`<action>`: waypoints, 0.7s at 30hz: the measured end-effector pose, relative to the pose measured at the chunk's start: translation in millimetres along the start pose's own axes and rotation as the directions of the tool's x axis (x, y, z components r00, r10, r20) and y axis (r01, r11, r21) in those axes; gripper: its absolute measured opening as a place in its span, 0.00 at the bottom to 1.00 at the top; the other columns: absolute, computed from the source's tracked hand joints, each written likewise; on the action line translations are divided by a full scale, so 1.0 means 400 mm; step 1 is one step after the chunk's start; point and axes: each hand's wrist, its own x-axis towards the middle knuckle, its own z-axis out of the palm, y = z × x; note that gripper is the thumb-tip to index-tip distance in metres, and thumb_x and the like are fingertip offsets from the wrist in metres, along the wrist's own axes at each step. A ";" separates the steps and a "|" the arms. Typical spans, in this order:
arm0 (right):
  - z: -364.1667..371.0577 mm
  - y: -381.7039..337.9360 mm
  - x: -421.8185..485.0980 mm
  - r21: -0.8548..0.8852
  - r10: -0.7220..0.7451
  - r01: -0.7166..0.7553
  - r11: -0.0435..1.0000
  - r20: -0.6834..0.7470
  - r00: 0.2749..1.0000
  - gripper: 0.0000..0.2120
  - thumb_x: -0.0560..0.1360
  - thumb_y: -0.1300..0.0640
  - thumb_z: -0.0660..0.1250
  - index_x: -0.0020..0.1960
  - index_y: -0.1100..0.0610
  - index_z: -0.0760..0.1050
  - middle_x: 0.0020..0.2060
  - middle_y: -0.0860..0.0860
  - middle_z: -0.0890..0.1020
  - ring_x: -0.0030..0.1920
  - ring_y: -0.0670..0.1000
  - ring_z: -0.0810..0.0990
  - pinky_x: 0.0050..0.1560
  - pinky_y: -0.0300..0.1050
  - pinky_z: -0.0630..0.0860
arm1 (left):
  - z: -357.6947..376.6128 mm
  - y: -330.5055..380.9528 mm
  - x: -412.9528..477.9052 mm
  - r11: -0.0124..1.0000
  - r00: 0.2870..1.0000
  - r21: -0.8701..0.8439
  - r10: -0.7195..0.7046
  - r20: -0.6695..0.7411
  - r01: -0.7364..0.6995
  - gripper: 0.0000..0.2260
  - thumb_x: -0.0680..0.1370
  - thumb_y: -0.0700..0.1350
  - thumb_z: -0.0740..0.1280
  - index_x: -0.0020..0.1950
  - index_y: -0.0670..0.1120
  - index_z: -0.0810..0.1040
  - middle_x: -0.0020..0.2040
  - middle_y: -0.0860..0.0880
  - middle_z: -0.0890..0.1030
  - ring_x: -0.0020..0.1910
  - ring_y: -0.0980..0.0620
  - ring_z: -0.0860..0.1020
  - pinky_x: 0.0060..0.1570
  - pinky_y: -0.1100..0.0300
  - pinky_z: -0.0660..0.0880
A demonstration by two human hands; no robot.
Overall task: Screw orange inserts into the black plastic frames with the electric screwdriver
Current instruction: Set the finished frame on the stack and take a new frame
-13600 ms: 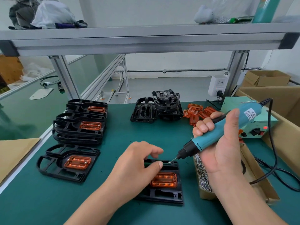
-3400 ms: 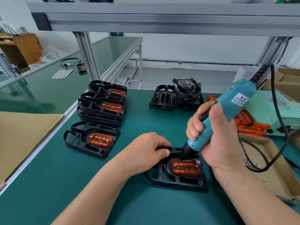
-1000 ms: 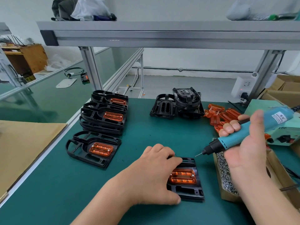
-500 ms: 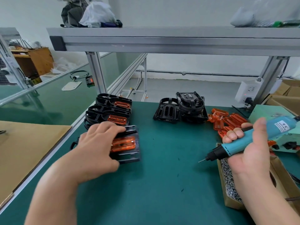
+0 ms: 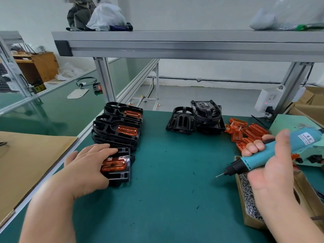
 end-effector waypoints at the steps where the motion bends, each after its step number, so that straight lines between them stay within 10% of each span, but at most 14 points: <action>1: 0.000 0.000 0.000 -0.003 0.002 -0.002 1.000 -0.002 1.000 0.21 0.74 0.34 0.76 0.44 0.50 0.76 0.34 0.47 0.71 0.34 0.48 0.71 0.38 0.41 0.73 | 0.001 -0.001 0.000 1.000 1.000 -0.013 0.001 -0.014 -0.001 0.41 0.70 0.46 0.73 0.78 0.69 0.62 0.82 0.65 0.55 0.82 0.59 0.49 0.80 0.51 0.42; 10: -0.002 0.003 0.001 -0.015 -0.005 0.005 1.000 0.001 1.000 0.21 0.73 0.33 0.76 0.44 0.51 0.77 0.34 0.48 0.71 0.34 0.48 0.71 0.38 0.41 0.73 | 0.020 -0.024 0.016 0.997 0.980 -0.021 -0.081 -0.180 0.079 0.30 0.70 0.31 0.63 0.46 0.70 0.78 0.80 0.66 0.63 0.81 0.57 0.54 0.76 0.53 0.48; 21: -0.001 0.003 0.004 -0.003 0.005 -0.005 1.000 0.011 1.000 0.19 0.76 0.35 0.74 0.42 0.50 0.78 0.33 0.47 0.71 0.33 0.48 0.71 0.36 0.40 0.74 | 0.016 0.006 -0.006 0.999 0.993 -0.019 -0.029 -0.114 0.027 0.25 0.72 0.38 0.69 0.53 0.71 0.78 0.81 0.65 0.58 0.81 0.56 0.51 0.77 0.49 0.48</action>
